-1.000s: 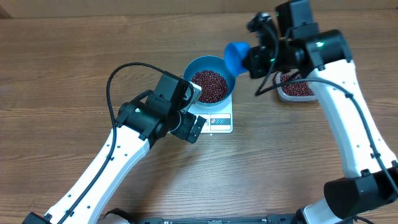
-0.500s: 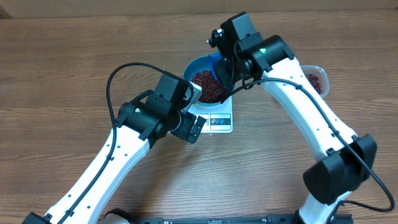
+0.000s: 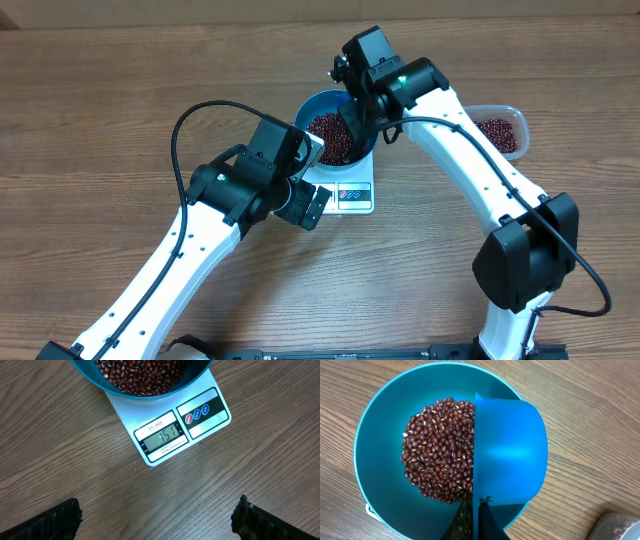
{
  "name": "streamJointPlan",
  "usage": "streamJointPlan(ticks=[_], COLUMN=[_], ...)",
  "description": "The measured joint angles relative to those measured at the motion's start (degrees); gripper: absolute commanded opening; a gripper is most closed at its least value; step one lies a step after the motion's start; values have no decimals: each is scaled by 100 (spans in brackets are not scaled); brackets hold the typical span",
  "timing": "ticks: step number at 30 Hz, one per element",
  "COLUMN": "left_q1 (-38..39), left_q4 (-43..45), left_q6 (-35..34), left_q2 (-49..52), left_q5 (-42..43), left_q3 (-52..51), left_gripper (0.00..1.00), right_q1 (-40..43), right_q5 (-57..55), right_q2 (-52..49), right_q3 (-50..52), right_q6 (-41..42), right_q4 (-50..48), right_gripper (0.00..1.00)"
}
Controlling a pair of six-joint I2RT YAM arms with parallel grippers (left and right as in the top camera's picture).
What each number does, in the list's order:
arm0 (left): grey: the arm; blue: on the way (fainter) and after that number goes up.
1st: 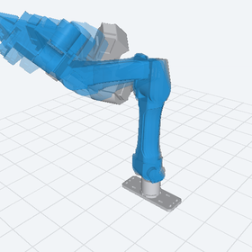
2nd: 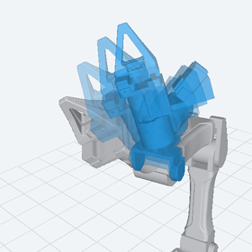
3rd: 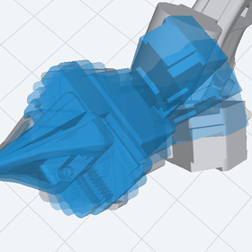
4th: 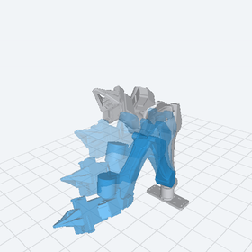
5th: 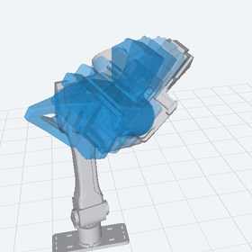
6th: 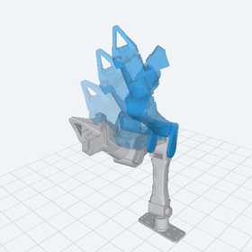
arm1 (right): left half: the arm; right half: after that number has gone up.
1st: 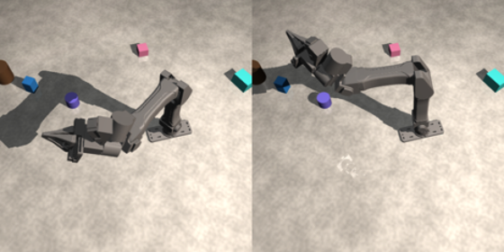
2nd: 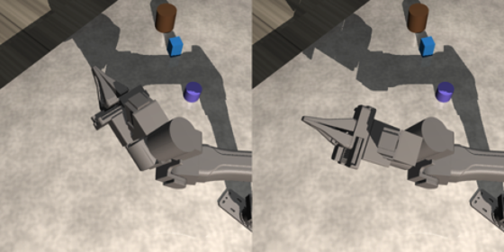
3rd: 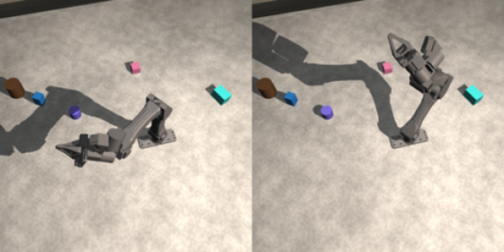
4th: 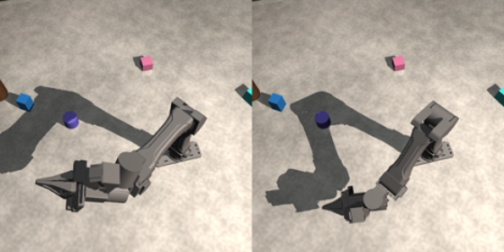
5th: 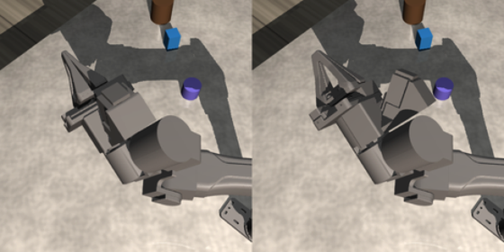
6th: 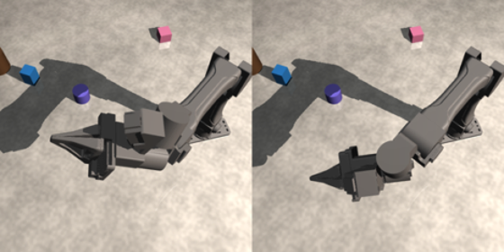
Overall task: Scoop item into bowl and weigh 150g on scale
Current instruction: 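Carry the scoop left over the teal bowl and tip it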
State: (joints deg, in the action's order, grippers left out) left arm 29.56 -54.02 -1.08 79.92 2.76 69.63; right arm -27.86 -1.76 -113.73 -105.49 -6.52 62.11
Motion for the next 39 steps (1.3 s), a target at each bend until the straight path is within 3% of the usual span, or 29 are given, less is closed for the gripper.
streamJointPlan(ticks=[26,39], left_q1=[0,0], left_q4=[0,0], left_q6=[2,0], left_q2=[0,0], left_q5=[0,-2], left_q3=[0,0], left_gripper=[99,99], right_q1=[-26,195], right_q5=[529,1316], right_q2=[-127,-129], right_q3=[-4,-848], right_q6=[81,203], right_q4=[111,791], right_gripper=[4,4])
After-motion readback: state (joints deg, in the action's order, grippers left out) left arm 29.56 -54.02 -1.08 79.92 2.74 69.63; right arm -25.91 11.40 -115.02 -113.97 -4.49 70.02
